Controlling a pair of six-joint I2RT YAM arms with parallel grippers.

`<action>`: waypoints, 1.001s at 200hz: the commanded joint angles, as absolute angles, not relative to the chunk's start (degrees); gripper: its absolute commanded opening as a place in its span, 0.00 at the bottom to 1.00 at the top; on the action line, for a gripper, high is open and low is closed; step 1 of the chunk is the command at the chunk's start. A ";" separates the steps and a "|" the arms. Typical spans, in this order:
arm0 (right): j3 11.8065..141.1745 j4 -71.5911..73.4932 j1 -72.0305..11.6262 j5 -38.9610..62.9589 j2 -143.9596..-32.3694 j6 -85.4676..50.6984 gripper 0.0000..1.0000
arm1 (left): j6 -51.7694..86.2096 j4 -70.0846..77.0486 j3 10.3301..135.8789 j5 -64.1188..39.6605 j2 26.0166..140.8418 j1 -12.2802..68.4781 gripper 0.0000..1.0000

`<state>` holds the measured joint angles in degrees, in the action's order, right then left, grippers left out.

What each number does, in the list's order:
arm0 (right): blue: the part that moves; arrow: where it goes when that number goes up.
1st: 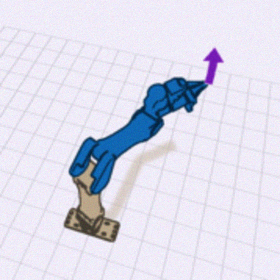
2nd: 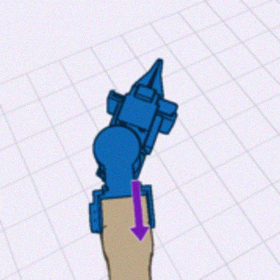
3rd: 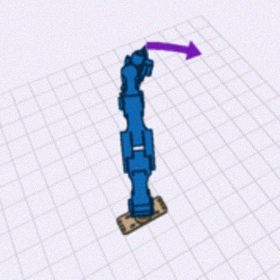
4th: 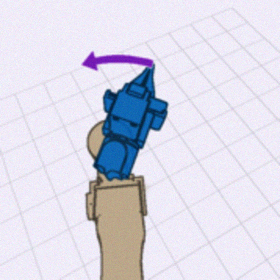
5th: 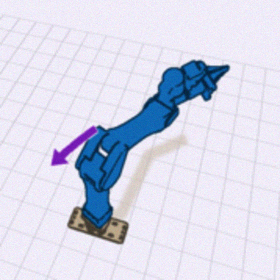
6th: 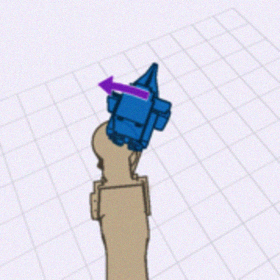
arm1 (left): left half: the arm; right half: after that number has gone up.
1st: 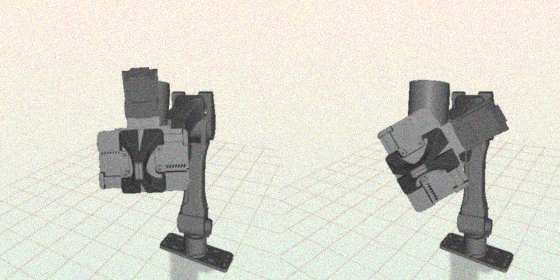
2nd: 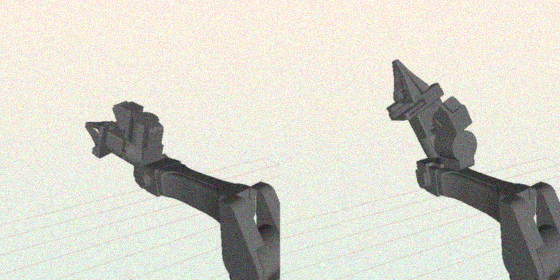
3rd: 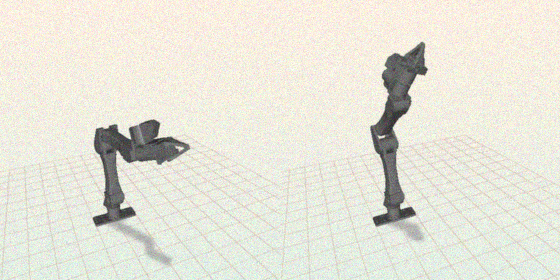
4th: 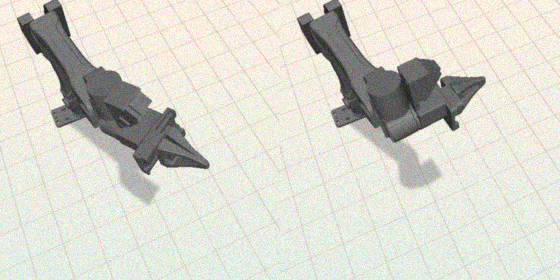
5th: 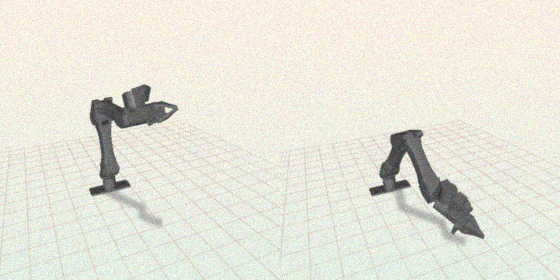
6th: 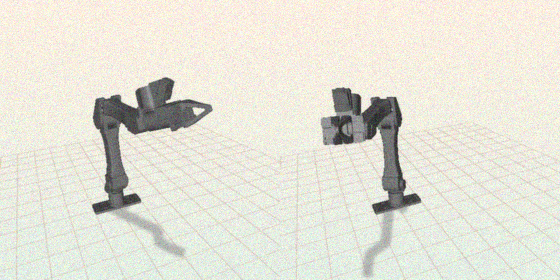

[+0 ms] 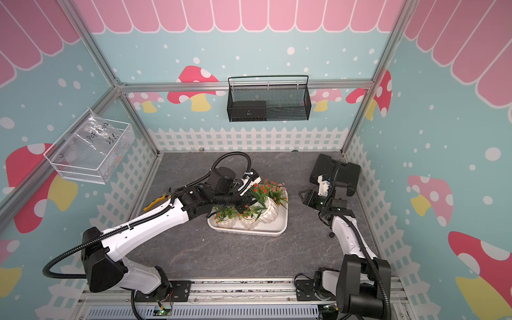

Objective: Put the potted gypsophila into the storage box
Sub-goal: Move the storage box to the center of the board, then place the baby's breath potted plant at the storage box.

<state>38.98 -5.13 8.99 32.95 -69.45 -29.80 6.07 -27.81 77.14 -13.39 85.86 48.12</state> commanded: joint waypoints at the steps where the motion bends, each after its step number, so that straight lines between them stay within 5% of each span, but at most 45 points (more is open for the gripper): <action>1: 39.37 -4.35 9.36 34.01 -68.64 -28.50 0.62 | 3.94 -25.41 79.51 -15.96 87.13 48.58 0.00; 200: 38.68 -3.96 10.71 36.47 -69.18 -25.76 0.62 | 2.84 -23.22 81.69 -5.05 99.75 53.00 0.00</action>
